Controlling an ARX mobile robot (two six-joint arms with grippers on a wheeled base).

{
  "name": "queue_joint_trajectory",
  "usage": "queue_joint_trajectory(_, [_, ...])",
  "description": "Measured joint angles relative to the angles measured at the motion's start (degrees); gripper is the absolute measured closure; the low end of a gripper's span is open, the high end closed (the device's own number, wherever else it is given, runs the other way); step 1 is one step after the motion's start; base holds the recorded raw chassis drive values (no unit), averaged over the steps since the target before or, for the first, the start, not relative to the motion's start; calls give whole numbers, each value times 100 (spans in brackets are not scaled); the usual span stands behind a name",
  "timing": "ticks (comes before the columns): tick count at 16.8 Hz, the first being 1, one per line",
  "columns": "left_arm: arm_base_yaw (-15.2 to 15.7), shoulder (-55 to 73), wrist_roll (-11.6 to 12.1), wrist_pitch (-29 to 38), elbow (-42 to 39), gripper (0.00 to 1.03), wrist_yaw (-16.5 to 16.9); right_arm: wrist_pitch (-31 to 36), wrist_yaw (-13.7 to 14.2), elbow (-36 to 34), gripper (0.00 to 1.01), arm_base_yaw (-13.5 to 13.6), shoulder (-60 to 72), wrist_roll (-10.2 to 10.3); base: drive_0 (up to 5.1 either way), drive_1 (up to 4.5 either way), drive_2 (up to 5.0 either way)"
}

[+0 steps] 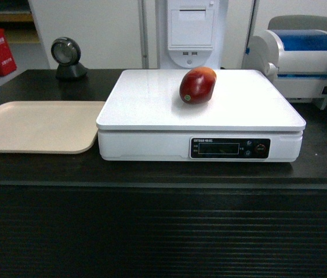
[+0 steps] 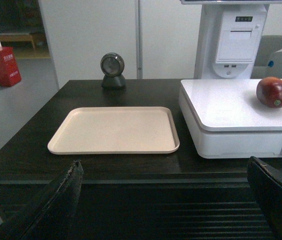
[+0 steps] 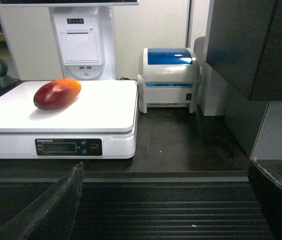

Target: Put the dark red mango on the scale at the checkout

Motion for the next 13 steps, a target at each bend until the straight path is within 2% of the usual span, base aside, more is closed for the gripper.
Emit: queue_joint_trajectory(13, [0, 0, 2, 4, 0, 5, 0, 9, 2, 0, 3, 0, 0, 0, 0, 0, 0])
